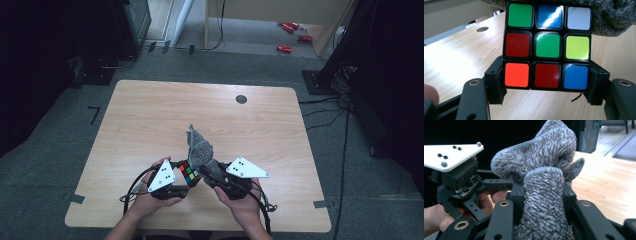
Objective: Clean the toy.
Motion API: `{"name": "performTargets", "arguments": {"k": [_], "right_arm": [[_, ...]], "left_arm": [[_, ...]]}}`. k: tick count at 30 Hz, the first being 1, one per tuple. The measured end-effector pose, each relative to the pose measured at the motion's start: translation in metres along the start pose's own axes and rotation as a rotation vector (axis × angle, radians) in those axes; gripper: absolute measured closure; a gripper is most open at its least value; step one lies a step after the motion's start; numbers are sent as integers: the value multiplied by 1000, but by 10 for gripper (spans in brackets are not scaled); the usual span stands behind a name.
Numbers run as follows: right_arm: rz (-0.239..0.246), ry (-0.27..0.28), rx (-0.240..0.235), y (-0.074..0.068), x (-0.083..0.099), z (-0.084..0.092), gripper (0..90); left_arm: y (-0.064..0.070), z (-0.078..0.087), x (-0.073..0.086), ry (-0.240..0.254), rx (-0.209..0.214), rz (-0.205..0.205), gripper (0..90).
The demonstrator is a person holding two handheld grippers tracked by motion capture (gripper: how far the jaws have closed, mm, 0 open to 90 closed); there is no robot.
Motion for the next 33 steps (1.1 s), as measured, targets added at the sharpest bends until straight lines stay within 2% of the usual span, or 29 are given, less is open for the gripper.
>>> {"name": "performTargets", "arguments": {"k": [2, 4, 6, 7, 8, 10, 11, 12, 13, 14, 16, 17, 19, 21, 22, 25, 27, 28, 29, 31, 33], "right_arm": [[-25, -10, 15, 10, 5, -2, 657], [-77, -52, 68, 25, 13, -4, 657], [-106, -62, 67, 30, 15, -3, 656], [-95, -48, 60, 26, 12, -1, 656], [-81, -32, 31, 19, 8, 0, 654], [-16, 0, -16, 2, -1, 1, 651], [22, -2, -12, -5, -4, 1, 650], [35, -3, -4, -7, -4, 0, 648], [38, 3, 0, -5, -3, -1, 648], [17, 5, 4, 0, 0, -1, 646], [-52, -15, 29, 15, 8, -2, 647], [-62, -32, 50, 21, 12, -3, 647], [-65, -37, 57, 23, 13, -2, 648], [-24, -23, 41, 15, 8, -1, 645], [23, -18, 56, 9, 6, -2, 643], [92, -4, 59, -5, 2, -2, 642], [188, -14, 38, -22, 4, -5, 639], [264, -43, 27, -32, 7, -9, 638], [310, -65, 27, -38, 11, -13, 638], [339, -84, 44, -39, 15, -17, 637], [292, -64, 62, -28, 14, -15, 637]], "left_arm": [[2, 1, 0, 0, 6, -13, 340], [3, 0, -1, 0, 7, -17, 341], [3, -2, -1, -4, 4, -13, 341], [3, -3, 0, -12, -1, -15, 341], [4, -4, 1, -20, -5, -21, 341], [4, -4, 1, -16, -3, -24, 341], [4, -3, 1, -10, 0, -23, 341], [4, -2, 0, -5, -2, -23, 342], [3, -2, 0, -9, -9, -26, 341], [3, -2, 0, -16, -18, -31, 341], [4, -3, 1, -22, -16, -31, 340], [4, -4, 1, -22, -20, -33, 340], [5, -4, 1, -18, -23, -34, 340], [4, -3, 0, -6, -27, -29, 341], [4, -3, 0, -7, -33, -28, 342], [3, -5, 2, -34, -77, -45, 343], [6, -8, 2, -61, -92, -76, 343], [9, -9, 1, -68, -89, -86, 343], [10, -9, 1, -66, -88, -93, 344], [13, -10, 0, -73, -97, -106, 344], [13, -10, 1, -79, -100, -107, 345]]}}
Point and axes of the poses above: each handheld gripper's, and its own axes: z roughly backward along the jaws, x roughly out of its underside, y roughly to its right, the point moved 3 cm from there along -z, roughly forward along the jaws, and after that the axes turned 1 degree about -y, right-handed, at the moved point
